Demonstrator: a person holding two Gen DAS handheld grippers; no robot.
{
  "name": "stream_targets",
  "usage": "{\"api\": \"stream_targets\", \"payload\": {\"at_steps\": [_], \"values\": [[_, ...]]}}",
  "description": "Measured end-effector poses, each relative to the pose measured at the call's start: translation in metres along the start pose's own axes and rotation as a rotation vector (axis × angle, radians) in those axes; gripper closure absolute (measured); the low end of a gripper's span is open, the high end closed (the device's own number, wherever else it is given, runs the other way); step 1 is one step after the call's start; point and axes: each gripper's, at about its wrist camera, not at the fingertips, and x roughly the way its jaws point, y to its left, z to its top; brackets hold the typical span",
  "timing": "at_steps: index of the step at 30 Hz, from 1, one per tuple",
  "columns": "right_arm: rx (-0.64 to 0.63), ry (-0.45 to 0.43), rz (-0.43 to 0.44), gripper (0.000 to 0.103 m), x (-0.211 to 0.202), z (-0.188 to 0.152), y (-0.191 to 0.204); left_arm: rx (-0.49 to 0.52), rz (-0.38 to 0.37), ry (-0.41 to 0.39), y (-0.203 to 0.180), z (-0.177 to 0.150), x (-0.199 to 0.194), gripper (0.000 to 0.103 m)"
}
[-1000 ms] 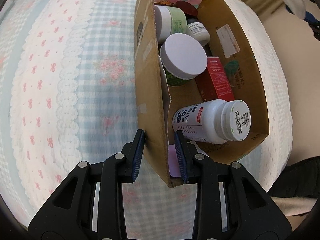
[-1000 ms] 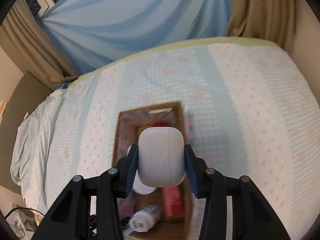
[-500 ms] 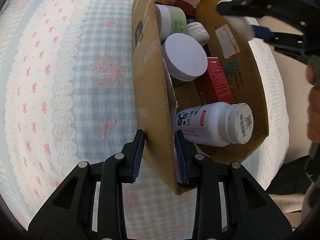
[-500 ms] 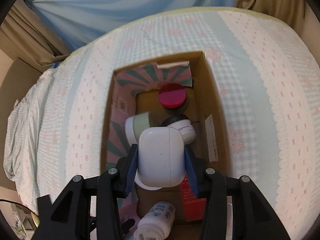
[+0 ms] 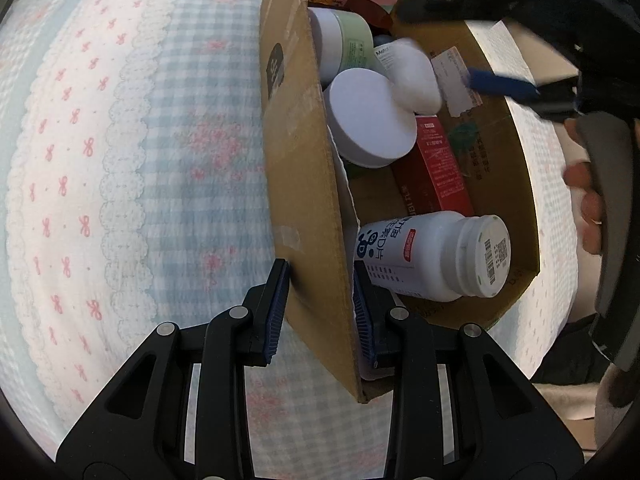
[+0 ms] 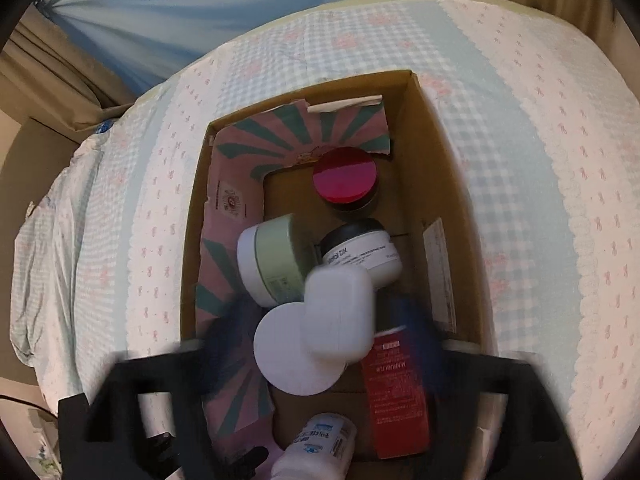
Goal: Organize rigid objects
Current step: 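Carry the white earbud case into the box with the right gripper and release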
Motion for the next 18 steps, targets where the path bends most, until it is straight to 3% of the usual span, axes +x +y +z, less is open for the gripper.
{"api": "stream_targets", "payload": {"at_steps": [18], "values": [[0.031, -0.021, 0.028, 0.0, -0.015, -0.008, -0.017, 0.015, 0.029, -0.002, -0.013, 0.002, -0.001, 0.075]]}}
